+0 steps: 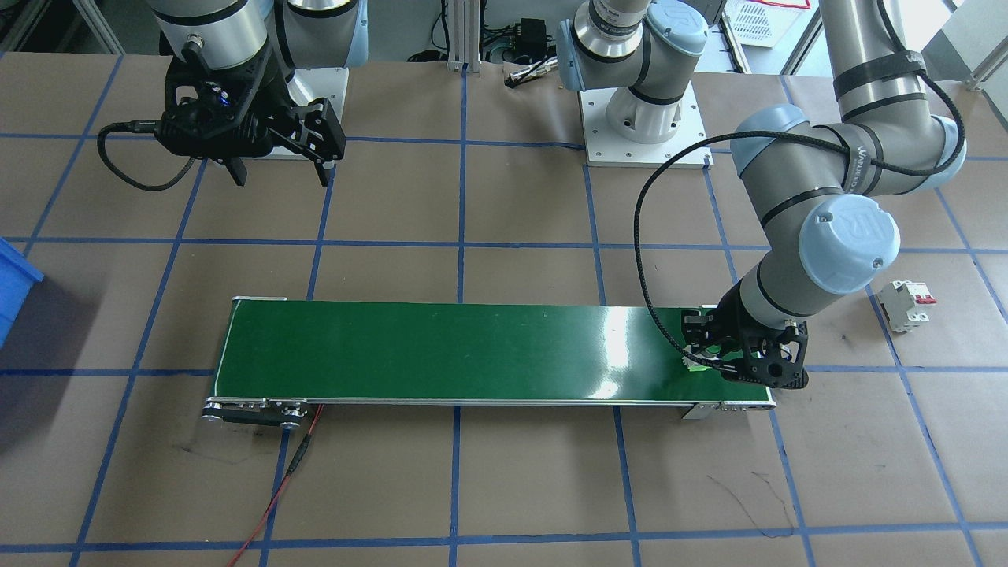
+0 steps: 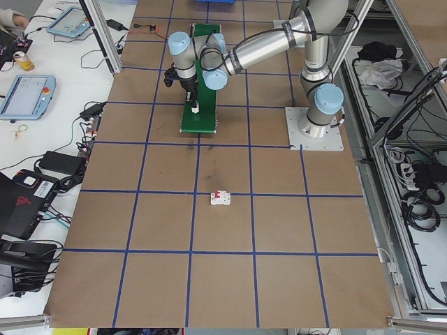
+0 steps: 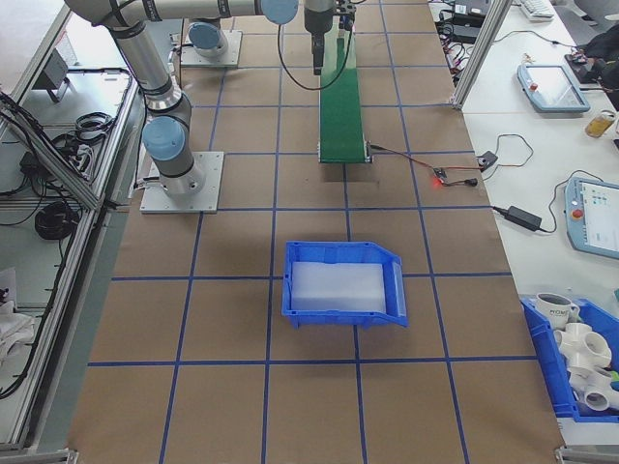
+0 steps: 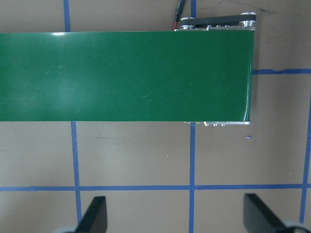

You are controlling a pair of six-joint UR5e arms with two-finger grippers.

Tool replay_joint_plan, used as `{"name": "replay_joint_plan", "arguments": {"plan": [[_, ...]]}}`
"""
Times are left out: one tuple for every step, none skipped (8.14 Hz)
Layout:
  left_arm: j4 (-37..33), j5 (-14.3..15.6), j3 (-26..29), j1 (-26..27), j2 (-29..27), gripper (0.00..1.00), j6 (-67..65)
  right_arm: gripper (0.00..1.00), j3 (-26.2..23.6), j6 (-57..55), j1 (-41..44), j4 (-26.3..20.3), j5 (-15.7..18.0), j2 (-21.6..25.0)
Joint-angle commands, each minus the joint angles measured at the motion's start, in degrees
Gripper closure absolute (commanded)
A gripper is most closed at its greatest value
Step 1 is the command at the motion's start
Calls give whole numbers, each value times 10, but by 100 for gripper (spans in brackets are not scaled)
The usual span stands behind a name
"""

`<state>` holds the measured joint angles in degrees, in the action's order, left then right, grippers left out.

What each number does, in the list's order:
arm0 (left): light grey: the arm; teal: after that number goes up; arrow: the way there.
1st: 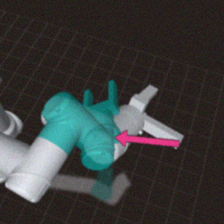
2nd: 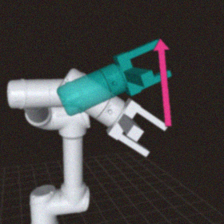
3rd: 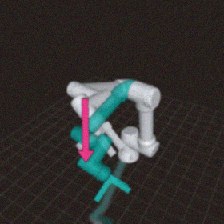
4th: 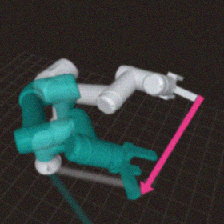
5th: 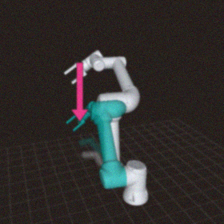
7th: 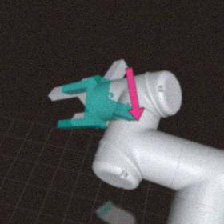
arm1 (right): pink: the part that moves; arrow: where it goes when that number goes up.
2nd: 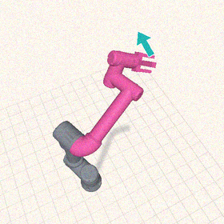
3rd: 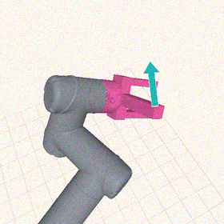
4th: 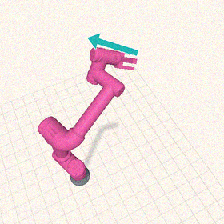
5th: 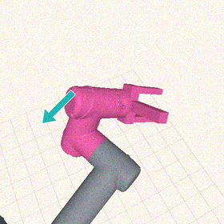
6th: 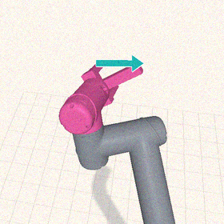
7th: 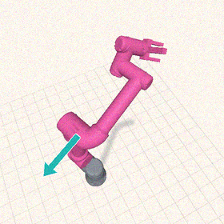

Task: Move button from left to right

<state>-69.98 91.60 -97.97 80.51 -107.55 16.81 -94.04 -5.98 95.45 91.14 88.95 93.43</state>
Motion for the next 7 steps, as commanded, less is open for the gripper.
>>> {"name": "replay_joint_plan", "arguments": {"plan": [[72, -6, -4, 2, -19, 61, -6, 0, 0, 0, 0, 0, 0, 0], [85, -13, -11, 4, -23, 23, -11, 0, 0, 0, 0, 0, 0, 0], [92, -78, -12, 12, -22, 0, -54, 0, 0, 0, 0, 0, 0, 0], [87, -91, -12, 32, -14, 0, -116, 0, 0, 0, 0, 0, 0, 0], [86, -90, -10, 58, -5, 0, -143, 0, 0, 0, 0, 0, 0, 0], [83, -89, -8, 75, 8, 0, -150, 0, 0, 0, 0, 0, 0, 0], [82, -91, -12, 78, 20, 0, -169, 0, 0, 0, 0, 0, 0, 0]]}}
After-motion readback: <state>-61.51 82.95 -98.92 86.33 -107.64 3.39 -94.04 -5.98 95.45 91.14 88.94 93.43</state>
